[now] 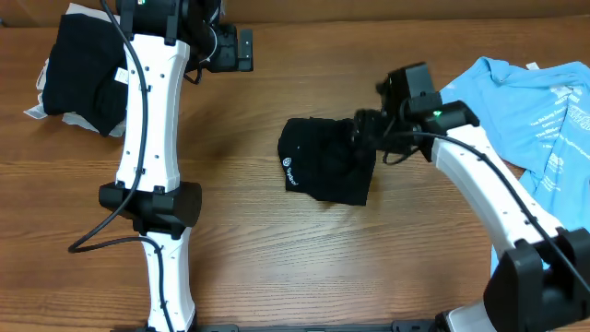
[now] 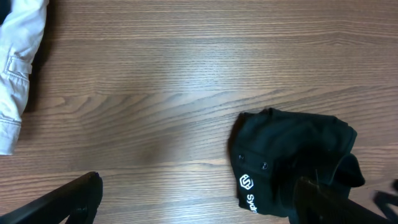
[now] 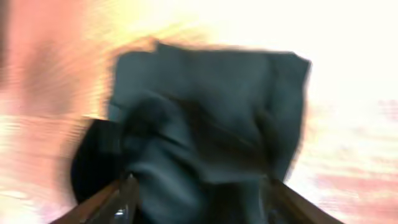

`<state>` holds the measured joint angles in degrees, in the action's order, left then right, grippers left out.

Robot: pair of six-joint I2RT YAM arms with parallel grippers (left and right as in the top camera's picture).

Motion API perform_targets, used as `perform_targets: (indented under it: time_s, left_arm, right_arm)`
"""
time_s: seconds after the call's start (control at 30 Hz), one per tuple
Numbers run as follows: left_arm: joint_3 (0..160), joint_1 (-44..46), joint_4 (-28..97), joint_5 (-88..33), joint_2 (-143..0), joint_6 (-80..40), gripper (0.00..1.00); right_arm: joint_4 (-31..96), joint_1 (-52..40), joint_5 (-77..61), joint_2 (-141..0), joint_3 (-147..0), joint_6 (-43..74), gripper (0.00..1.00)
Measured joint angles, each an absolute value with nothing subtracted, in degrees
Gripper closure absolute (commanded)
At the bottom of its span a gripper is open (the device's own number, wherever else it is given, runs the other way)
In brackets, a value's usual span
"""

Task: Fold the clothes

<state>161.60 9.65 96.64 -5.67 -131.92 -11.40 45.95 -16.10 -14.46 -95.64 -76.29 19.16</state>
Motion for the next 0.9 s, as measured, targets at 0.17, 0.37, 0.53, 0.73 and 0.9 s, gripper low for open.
perform_targets:
  time_s: [0.17, 0.37, 0.53, 0.73, 0.9]
  left_arm:
    - [161.6, 9.65, 96.64, -5.67, -131.92, -11.4, 0.0]
    - [161.6, 9.65, 96.66, -5.67, -131.92, -11.4, 0.0]
    - [161.6, 9.65, 96.66, -5.65, -131.92, -11.35, 0.0]
    - [161.6, 9.65, 96.66, -5.04, -131.92, -10.24, 0.0]
    - [161.6, 9.65, 96.68, -4.01, -131.92, -10.07, 0.0]
  right_arm:
    - [45.69, -18.55, -14.59, -95.26, -77.1, 15.68, 0.27]
    - [45.06, -18.83, -12.29, -100.05, -77.1, 14.09, 0.27]
    - [44.58, -18.55, -6.55, -105.91, -77.03, 13.04, 0.59]
    - [44.84, -16.25, -2.37, -106.78, -77.41, 13.37, 0.96]
    - [50.11, -12.45, -3.62, -106.78, -82.96, 13.5, 0.96]
